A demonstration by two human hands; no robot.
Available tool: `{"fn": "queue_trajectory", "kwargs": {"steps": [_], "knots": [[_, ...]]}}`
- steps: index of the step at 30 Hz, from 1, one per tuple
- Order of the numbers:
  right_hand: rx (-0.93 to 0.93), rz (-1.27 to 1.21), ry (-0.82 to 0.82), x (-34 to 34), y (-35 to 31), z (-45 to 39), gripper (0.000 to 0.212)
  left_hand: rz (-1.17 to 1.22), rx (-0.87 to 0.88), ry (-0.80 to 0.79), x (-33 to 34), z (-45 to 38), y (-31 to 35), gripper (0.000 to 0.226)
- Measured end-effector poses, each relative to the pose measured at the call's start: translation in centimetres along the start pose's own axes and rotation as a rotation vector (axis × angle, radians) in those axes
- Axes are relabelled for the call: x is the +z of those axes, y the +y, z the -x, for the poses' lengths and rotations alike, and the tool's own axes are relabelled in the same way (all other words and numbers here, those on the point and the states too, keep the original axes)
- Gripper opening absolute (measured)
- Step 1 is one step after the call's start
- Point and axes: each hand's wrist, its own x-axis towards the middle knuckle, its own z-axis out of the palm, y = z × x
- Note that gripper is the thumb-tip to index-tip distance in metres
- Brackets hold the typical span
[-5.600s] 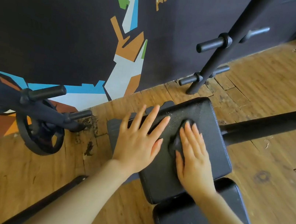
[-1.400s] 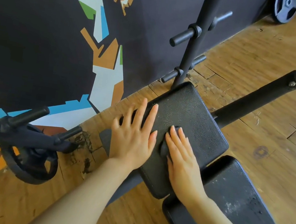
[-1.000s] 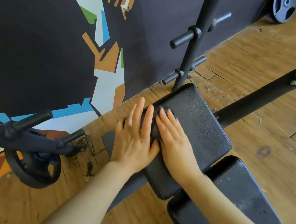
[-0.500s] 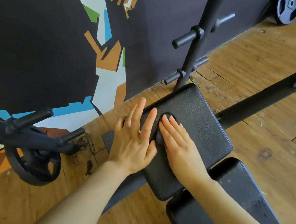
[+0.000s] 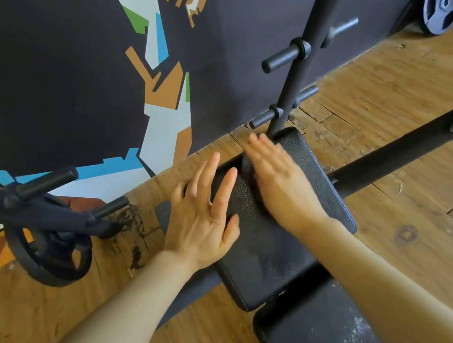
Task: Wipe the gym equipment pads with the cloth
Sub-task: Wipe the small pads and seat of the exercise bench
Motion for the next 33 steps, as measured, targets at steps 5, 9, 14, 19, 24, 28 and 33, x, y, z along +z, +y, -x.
{"fn": "queue_trajectory", "kwargs": {"steps": [5, 9, 14, 19, 24, 28, 33], "knots": [[0.068, -0.043, 0.004, 0.5, -2.5, 1.3, 0.045, -0.068, -0.013, -0.056, -0.2, -0.1, 0.2, 0.074], [-0.001, 0.043, -0.043, -0.5, -0.6, 2.0, 0.048, -0.137, -0.104, -0.158, -0.6, -0.2, 0.7, 0.086], [0.206, -0.046, 0.057, 0.3, -1.7, 0.9, 0.049, -0.196, -0.133, -0.231, -1.0, -0.3, 0.5, 0.076], [0.015, -0.027, -0.046, -0.4, -1.5, 4.9, 0.047, -0.176, -0.154, -0.228, -0.8, -0.1, 0.0, 0.069], [0.072, -0.037, -0.041, 0.6, -2.1, -0.9, 0.045, -0.183, -0.158, -0.194, -0.4, -0.1, 0.0, 0.068], [0.075, -0.054, -0.014, 0.8, -2.7, 1.7, 0.044, -0.164, -0.2, -0.199, -0.6, 0.0, 0.4, 0.077], [-0.017, -0.045, -0.052, -0.2, -2.4, 3.5, 0.044, -0.125, -0.198, -0.196, -0.6, 0.0, 0.4, 0.082]]}}
